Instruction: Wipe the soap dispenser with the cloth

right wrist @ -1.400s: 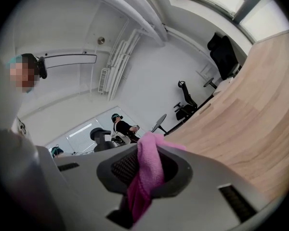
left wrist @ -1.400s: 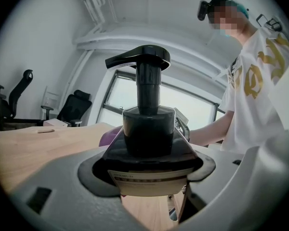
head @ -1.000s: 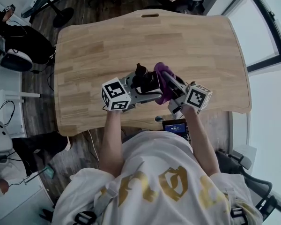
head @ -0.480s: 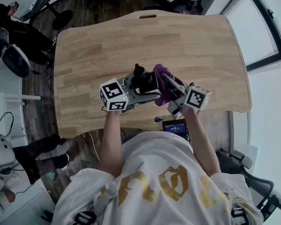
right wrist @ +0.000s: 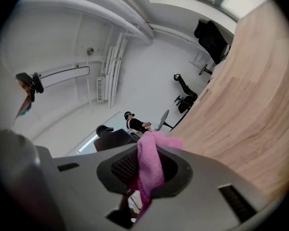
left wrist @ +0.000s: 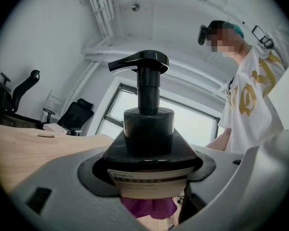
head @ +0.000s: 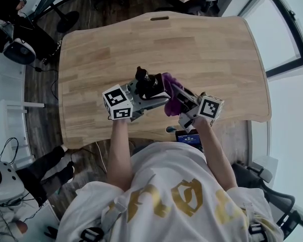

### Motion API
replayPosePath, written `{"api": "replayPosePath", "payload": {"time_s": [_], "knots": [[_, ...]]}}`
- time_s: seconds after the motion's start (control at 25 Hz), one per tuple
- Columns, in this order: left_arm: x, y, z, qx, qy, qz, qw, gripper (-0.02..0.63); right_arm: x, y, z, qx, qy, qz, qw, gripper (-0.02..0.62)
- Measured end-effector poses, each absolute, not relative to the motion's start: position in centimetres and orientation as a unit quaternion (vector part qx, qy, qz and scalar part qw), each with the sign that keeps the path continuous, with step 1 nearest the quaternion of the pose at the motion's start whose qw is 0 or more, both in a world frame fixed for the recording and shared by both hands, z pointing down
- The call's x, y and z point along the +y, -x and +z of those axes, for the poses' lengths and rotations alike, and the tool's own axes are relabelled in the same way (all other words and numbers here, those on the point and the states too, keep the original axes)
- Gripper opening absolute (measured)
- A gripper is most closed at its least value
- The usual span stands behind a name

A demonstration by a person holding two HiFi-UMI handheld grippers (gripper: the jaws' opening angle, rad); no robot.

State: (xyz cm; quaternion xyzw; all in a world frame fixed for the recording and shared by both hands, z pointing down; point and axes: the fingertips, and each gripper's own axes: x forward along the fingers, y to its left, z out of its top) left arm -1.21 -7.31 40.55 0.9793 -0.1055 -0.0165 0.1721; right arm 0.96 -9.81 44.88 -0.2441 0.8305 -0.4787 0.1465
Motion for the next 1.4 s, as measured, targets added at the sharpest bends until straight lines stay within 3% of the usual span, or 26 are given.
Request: {"api": "replayPosePath", "payload": {"time_s": [0.72, 1.16, 1.4], "knots": [[-9.7, 0.9, 38.2, -0.145, -0.972, -0.074, 0.171, 0.359, -8.2, 1.9, 44.5, 0.760, 0.125, -0.587, 0.247, 0.051], [-11.1, 0.2, 39.7, -0.177, -0.966, -0.051, 0.182, 0.359, -7.2, 2.1, 45.7, 0.744, 0.117, -0.611, 0.245, 0.051], [-11.5, -0.1, 39.9, -0.177, -0.965, -0.049, 0.188, 0.359, -8.2, -0.3, 45.4, 0.704, 0.120, -0.621, 0.322, 0.051]]}}
